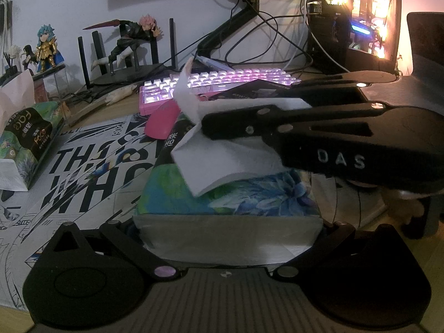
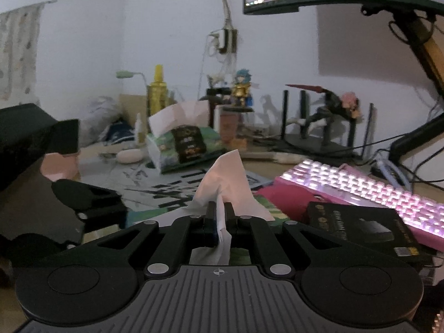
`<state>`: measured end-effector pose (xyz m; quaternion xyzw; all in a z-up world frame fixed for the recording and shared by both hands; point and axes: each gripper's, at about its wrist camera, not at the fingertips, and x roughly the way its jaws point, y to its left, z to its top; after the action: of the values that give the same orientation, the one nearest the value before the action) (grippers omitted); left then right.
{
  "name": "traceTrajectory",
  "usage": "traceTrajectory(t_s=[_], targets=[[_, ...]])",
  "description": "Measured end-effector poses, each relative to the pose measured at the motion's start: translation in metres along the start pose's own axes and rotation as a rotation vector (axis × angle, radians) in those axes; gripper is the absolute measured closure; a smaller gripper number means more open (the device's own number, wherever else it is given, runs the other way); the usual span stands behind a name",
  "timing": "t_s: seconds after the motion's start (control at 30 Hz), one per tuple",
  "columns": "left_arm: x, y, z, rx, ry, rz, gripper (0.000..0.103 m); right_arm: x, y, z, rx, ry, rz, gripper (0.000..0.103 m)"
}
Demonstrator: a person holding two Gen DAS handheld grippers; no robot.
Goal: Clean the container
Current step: 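Wipe the tissue along the pack top toward its edge with the right gripper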
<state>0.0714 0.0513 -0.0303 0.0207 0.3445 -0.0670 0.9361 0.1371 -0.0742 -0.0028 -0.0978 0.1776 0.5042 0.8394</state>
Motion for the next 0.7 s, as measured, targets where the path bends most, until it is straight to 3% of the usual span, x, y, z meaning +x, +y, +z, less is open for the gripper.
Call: traceTrajectory(t_s=[0.33, 0.7], targets=[[0.000, 0.000, 0.000, 0.000, 0.000, 0.000, 0.000, -0.008, 0.002, 0.002, -0.025, 0.021, 0.065, 0.097], [0.000, 0.000, 0.000, 0.000, 0.000, 0.000, 0.000, -0.020, 0.003, 0.002, -0.040, 0.046, 0.069, 0.097]])
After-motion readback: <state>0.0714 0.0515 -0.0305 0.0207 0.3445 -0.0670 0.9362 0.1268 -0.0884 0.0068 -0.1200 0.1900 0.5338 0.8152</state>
